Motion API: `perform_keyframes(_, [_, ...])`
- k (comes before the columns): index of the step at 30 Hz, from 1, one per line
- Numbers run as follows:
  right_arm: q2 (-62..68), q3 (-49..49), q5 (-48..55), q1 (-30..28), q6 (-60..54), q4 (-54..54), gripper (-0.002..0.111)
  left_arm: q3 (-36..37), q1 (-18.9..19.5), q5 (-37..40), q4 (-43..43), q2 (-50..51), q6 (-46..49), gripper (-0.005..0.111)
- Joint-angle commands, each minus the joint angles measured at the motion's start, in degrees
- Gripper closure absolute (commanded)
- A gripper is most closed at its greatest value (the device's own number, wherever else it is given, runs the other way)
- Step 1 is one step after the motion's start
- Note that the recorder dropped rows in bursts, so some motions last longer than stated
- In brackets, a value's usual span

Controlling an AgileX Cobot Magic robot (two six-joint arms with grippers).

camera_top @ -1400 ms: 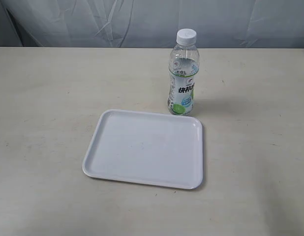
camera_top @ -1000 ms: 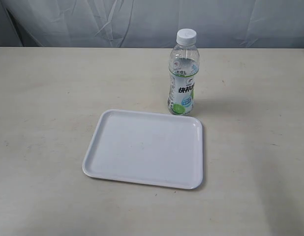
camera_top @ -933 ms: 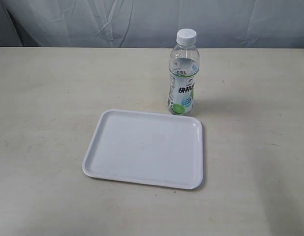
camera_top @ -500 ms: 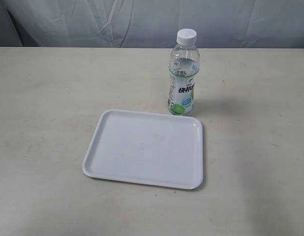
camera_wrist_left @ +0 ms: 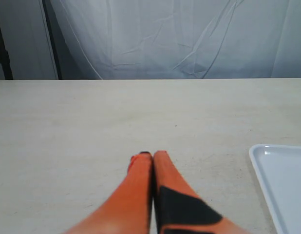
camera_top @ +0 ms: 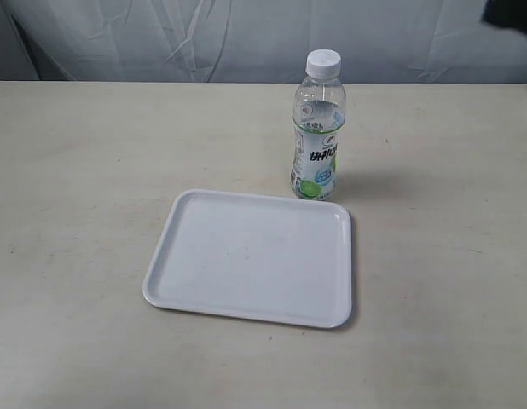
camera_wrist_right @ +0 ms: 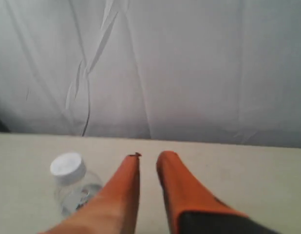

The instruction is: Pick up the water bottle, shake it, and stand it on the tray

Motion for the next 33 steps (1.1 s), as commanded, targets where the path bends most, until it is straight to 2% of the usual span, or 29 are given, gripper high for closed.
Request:
perform_keyframes(1, [7.0,-0.3,-3.6,5.9,-3.2,-0.7,0.052,0.1,0.0,-0.1,0.0,-0.2,0.0,0.106])
perform_keyframes(4, [11.3,-0.3,-5.7,8.2,-3.2,-1.6,0.018,0.1,0.0,-0.1,0.0,-0.2,0.0,0.106])
perform_keyframes(5, [12.8,-0.3,-5.7,8.7,-3.3,-2.8,0.01,0.1,0.0,-0.1,0.0,-0.2,0.0,0.106])
perform_keyframes(7, [16.1,-0.3,-5.6,9.4,-3.3,-4.1,0.004,0.1,0.0,-0.1,0.0,-0.2,0.0,0.106])
perform_keyframes(13, [25.0,-0.3,-10.1,9.9,-3.2,-4.1,0.004,0.1,0.0,-0.1,0.0,-0.2,0.0,0.106])
perform_keyframes(26, [36.6,-0.3,-30.9,9.9,-3.3,-4.1,0.004,0.1,0.0,-0.1,0.0,-0.2,0.0,0.106])
perform_keyframes(33, [42.0,-0.5,-36.5,9.8,-3.9,-3.1,0.004,0.1,0.0,-0.1,0.0,-0.2,0.0,0.106])
